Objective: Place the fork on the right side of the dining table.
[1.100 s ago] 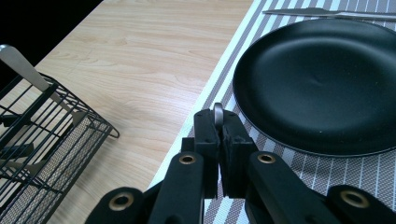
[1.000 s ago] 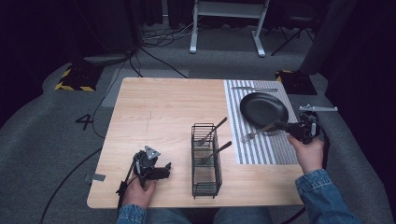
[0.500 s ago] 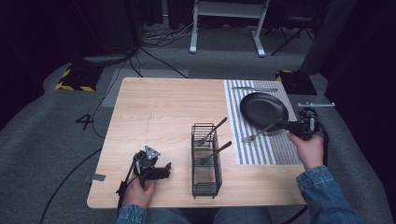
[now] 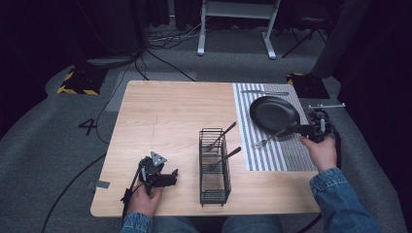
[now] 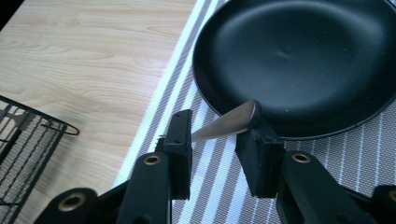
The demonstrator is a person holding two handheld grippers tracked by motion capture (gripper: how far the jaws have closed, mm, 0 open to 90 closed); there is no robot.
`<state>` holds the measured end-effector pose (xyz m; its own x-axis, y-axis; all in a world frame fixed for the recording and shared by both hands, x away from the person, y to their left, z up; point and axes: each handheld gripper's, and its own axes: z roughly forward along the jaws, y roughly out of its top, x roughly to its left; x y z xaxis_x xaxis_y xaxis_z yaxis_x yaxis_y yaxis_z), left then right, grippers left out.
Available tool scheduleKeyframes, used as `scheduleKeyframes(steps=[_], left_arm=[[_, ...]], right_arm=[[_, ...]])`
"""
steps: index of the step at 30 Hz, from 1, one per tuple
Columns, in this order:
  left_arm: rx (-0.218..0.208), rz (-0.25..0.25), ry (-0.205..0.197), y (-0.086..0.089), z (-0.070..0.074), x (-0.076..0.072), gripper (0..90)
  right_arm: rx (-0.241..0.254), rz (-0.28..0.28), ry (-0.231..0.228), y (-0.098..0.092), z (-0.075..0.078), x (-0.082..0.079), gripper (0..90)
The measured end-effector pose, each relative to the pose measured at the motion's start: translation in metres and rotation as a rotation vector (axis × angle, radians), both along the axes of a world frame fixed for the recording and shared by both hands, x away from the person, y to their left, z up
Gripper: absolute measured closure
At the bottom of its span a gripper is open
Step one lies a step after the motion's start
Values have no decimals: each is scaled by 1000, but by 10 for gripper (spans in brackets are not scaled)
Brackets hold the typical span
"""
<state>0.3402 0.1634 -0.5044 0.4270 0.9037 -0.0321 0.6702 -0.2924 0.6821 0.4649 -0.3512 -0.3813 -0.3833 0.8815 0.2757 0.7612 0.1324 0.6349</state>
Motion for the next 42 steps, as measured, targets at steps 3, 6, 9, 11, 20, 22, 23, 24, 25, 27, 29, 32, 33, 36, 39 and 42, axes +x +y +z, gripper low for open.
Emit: scheduleKeyframes(steps=[3,6,9,11,20,22,23,24,25,27,29,32,33,36,39,42], left_arm=[[0,0,0,0,0,0,119],[1,-1,0,0,0,0,119],[0,0,0,0,0,0,119],[0,0,0,0,0,0,119],[0,0,0,0,0,0,119],[0,0,0,0,0,0,119],[0,0,0,0,0,0,119],[0,0,0,0,0,0,119],[0,0,0,0,0,0,119],[0,0,0,0,0,0,119],[0,0,0,0,0,0,119],[0,0,0,0,0,0,119],[0,0,0,0,0,0,119],[0,0,0,0,0,0,119],[0,0,0,0,0,0,119],[0,0,0,0,0,0,119]], right_arm=[[-3,-10,13,-5,-4,1,645],[-2,-14,21,-7,-7,1,634],[-1,-20,30,-11,-9,1,624],[-6,-24,37,-13,-11,2,624],[1,-47,56,-23,-18,2,615],[3,-53,64,-26,-21,2,613],[6,-56,65,-27,-23,2,612],[9,-61,72,-29,-26,2,613],[9,-61,72,-29,-26,2,613],[10,-62,75,-32,-28,2,613],[10,-70,81,-35,-31,3,610],[12,-80,88,-40,-35,3,604],[12,-80,88,-40,-35,3,604],[14,-87,95,-44,-38,4,604],[12,-91,104,-47,-42,5,601],[12,-92,110,-49,-45,6,595]])
